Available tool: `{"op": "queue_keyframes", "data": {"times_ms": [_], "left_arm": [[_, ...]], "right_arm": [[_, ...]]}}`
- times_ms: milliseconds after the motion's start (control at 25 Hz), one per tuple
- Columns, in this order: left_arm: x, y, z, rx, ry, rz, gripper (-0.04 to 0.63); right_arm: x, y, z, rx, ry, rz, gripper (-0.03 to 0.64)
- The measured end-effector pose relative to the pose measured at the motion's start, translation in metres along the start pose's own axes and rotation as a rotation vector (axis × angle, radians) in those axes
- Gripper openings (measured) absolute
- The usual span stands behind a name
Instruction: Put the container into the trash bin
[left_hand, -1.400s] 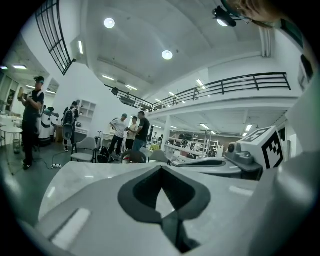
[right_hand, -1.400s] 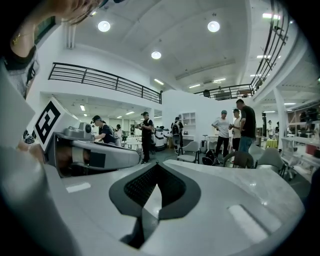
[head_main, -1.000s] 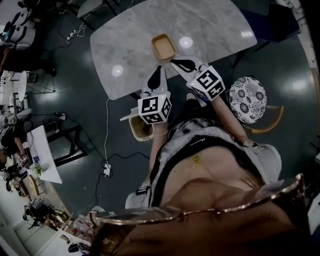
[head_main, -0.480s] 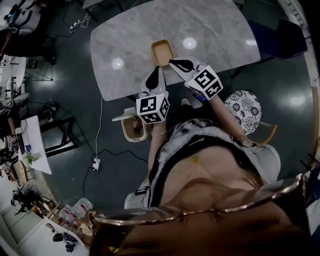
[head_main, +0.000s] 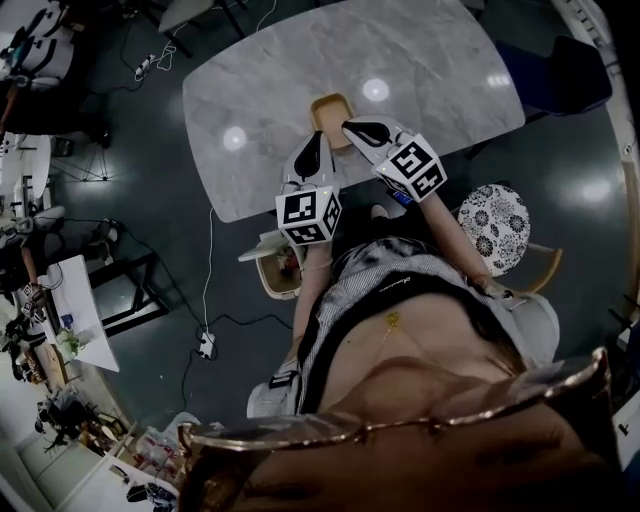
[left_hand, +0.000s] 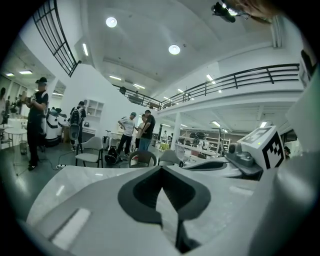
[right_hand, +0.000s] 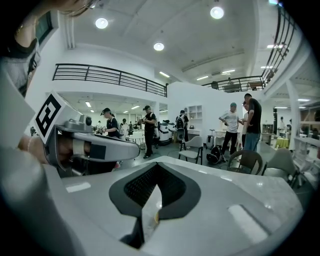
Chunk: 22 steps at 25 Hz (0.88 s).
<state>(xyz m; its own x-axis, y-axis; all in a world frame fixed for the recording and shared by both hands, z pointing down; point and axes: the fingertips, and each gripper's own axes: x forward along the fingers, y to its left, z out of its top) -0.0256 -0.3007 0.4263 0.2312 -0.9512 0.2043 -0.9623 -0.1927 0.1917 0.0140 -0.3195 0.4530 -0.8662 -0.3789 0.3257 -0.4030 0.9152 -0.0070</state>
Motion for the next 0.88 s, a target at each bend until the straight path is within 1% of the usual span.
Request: {"op": "queue_keyframes", "data": {"times_ms": [200, 440, 560, 680, 880], "left_arm": [[0.013, 0.022, 0.003, 0.016, 0.017, -0.059, 0.001], [0.021, 0.049, -0.004, 0.029, 0.036, -0.112, 0.001], [0.019, 0.055, -0.009, 0.023, 0.049, -0.119, 0.000], [0.018, 0.061, -0.013, 0.024, 0.067, -0.115, 0.000], [0.026, 0.067, -0.015, 0.011, 0.086, -0.087, 0.001]], "right_arm": [[0.024, -0.006, 0.007, 0.016, 0.000, -0.048, 0.026], [0.055, -0.007, 0.000, 0.026, 0.016, -0.091, 0.026], [0.058, -0.007, -0.004, 0.037, 0.032, -0.106, 0.026], [0.059, -0.017, -0.011, 0.033, 0.057, -0.131, 0.026], [0.061, -0.049, -0.036, -0.034, 0.169, -0.153, 0.026]]}}
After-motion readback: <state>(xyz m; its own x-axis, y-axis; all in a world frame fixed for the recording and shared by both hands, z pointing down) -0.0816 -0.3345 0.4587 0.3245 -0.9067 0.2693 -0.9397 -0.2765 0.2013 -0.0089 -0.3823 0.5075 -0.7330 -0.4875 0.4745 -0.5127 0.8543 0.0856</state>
